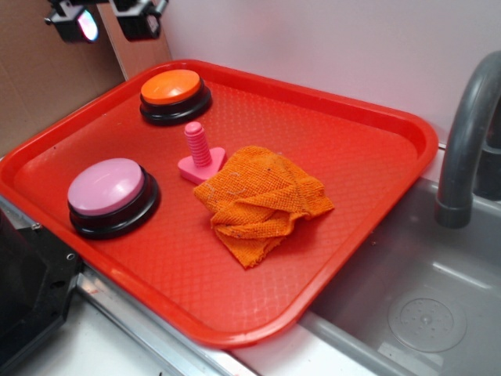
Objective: Push the orange button.
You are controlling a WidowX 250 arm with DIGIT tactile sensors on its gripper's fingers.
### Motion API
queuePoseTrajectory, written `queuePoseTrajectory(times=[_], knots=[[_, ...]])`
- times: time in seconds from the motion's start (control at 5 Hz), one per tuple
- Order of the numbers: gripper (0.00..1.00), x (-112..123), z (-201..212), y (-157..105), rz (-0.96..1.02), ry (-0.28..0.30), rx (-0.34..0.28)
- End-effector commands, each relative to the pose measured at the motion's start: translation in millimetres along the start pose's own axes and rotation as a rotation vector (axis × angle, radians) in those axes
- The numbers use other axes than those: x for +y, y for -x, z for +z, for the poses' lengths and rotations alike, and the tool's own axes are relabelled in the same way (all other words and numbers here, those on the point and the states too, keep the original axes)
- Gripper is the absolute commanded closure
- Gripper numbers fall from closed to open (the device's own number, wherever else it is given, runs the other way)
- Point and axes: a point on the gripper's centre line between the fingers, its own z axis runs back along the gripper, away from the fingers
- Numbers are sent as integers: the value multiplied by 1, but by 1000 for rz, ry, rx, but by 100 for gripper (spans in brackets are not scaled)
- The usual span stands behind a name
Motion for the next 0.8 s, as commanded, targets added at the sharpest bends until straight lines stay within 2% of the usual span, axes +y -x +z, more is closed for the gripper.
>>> queuePoseTrajectory(times=[0.0,0.2,0.6], knots=[[0,-11,-43,-26,-132,20,48],[0,-16,-53,-28,-174,54,54],[0,-19,-61,-29,-206,68,66]])
